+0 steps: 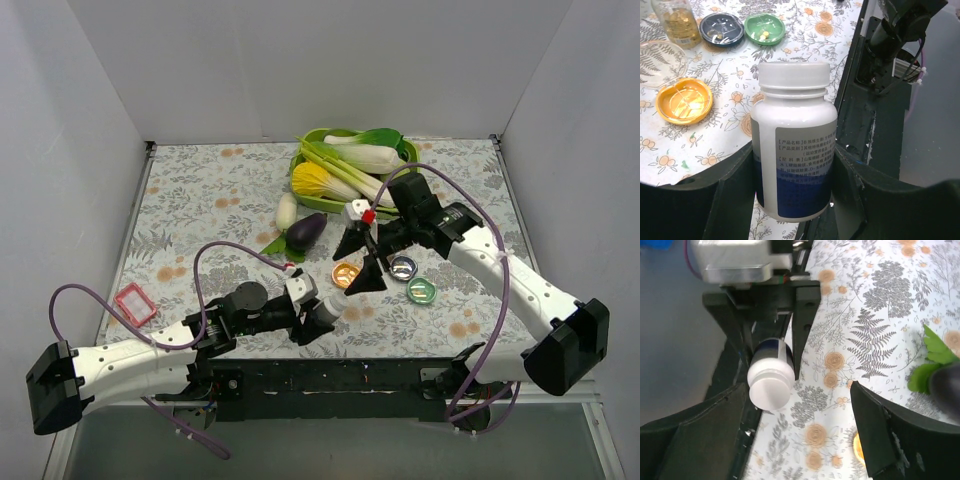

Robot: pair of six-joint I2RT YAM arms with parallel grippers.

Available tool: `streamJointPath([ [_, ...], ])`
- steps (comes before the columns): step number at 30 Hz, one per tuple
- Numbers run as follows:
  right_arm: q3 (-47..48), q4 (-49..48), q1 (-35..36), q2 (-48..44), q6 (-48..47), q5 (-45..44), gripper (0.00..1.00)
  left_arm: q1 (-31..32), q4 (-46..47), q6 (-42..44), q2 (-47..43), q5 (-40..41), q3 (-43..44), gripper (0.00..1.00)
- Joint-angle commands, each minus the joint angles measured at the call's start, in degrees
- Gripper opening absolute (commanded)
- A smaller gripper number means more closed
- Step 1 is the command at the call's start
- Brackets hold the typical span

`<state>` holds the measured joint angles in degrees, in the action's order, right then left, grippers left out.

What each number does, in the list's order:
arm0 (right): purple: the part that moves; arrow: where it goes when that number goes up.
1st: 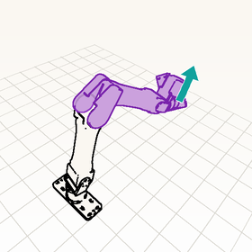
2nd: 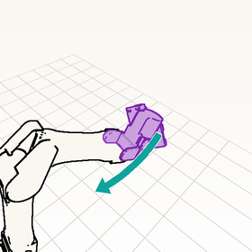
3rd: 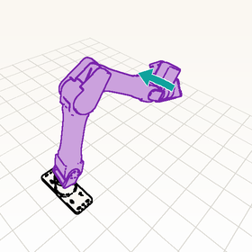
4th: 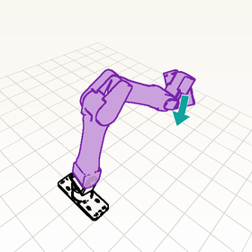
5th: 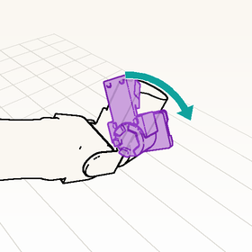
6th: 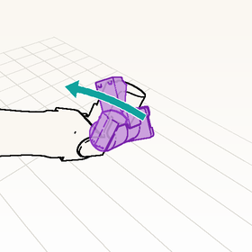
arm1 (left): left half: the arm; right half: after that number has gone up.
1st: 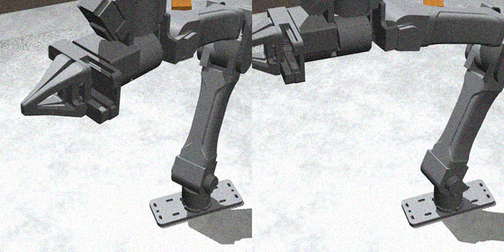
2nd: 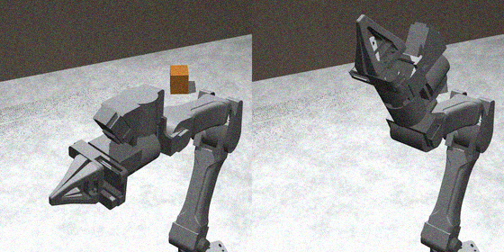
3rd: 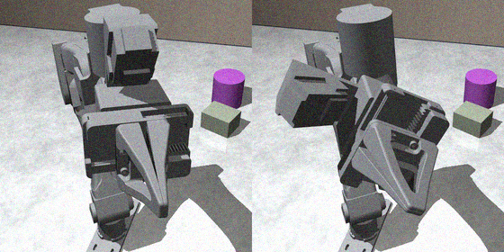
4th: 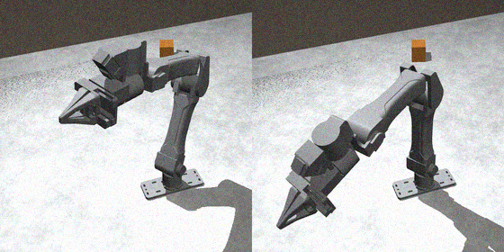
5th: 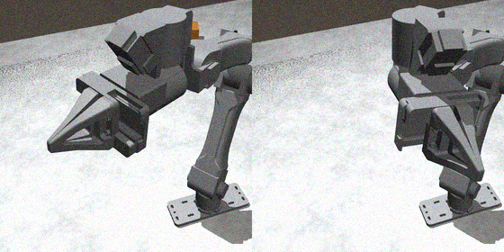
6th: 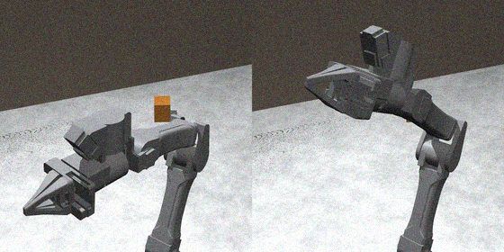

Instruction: Sort the pills into containers

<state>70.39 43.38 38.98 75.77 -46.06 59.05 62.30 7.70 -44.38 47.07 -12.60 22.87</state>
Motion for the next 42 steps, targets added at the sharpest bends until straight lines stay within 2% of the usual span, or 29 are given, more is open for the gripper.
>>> streamJointPath([
  [1, -4.19, -23.51, -2.33, -3.77, 45.45, -4.20, 0.93, -0.08, 1.43, 0.35, -1.28, 3.89, 0.59, 0.00],
  [4, -5.43, -20.28, -2.16, -4.49, 57.20, -12.52, 0.93, -0.16, 2.40, 0.35, -0.84, 6.53, 0.86, 0.00],
  [7, -8.85, -20.96, -1.89, -5.54, 62.13, -13.69, 0.94, -0.08, 3.28, 0.44, -0.14, 7.94, 1.21, 0.00],
  [13, -13.70, -22.90, -0.75, -5.54, 64.70, -16.42, 0.94, -0.08, 3.72, 1.05, 1.62, 8.29, 2.35, 0.00],
  [19, -14.32, -23.16, 1.27, -5.10, 64.52, -15.98, 0.87, -0.16, 3.90, 1.14, 1.27, 9.26, 2.09, 0.00],
  [22, -14.23, -23.86, 1.36, -4.49, 63.65, -14.84, 0.71, -0.16, 3.99, 1.05, 1.10, 9.09, 1.91, 0.00],
  [23, -14.14, -24.21, 1.36, -4.31, 63.21, -14.23, 0.58, -0.16, 3.90, 1.05, 1.01, 8.91, 1.82, 0.00],
  [25, -13.35, -25.00, 1.53, -3.70, 60.84, -11.68, 0.41, -0.16, 3.63, 1.05, 1.01, 8.47, 1.91, 0.00],
  [26, -13.09, -25.27, 1.45, -3.52, 59.61, -10.54, 0.25, -0.16, 3.46, 1.05, 0.83, 7.95, 1.82, 0.00],
  [28, -11.51, -24.31, 1.89, -2.91, 53.91, -7.03, 0.14, -0.16, 2.84, 1.23, 0.39, 7.16, 1.82, 0.00],
  [29, -10.72, -23.69, 2.06, -2.64, 51.10, -5.28, 0.05, -0.16, 2.67, 1.23, 0.13, 6.28, 1.91, 0.00],
  [30, -9.84, -21.86, 2.59, -2.38, 46.72, -2.82, 0.02, -0.16, 2.41, 1.23, -0.05, 5.49, 1.74, 0.00],
  [31, -6.96, -19.58, 2.85, -1.51, 36.85, -0.80, 0.01, -0.16, 2.32, 1.14, -0.31, 4.79, 1.65, 0.00],
  [33, -2.74, -4.24, 3.38, 0.16, 17.68, 5.87, 0.01, -0.25, 2.23, 0.96, -1.10, 2.76, 1.39, 0.00],
  [34, 1.72, 1.48, 3.56, 2.08, -2.95, 7.47, 0.01, -0.25, 2.31, 0.79, -1.28, 2.15, 1.30, 0.00],
  [35, 3.59, 16.85, 3.73, 3.06, -14.64, 9.14, 0.01, -0.34, 2.58, 0.61, -1.36, 0.92, 1.21, 0.00],
  [37, 6.59, 25.50, 4.34, 5.26, -33.91, 8.29, 0.07, -0.34, 2.67, 0.44, -1.45, -0.14, 1.30, 0.00],
  [40, 5.38, 23.09, 4.70, 4.31, -39.53, 4.86, 0.20, -0.43, 2.40, 0.35, -1.02, -1.90, 2.00, 0.00],
  [42, 2.04, 14.96, 4.96, 2.47, -38.32, 1.88, 0.22, -0.52, 1.70, 0.52, -0.49, -2.16, 2.44, 0.00],
])
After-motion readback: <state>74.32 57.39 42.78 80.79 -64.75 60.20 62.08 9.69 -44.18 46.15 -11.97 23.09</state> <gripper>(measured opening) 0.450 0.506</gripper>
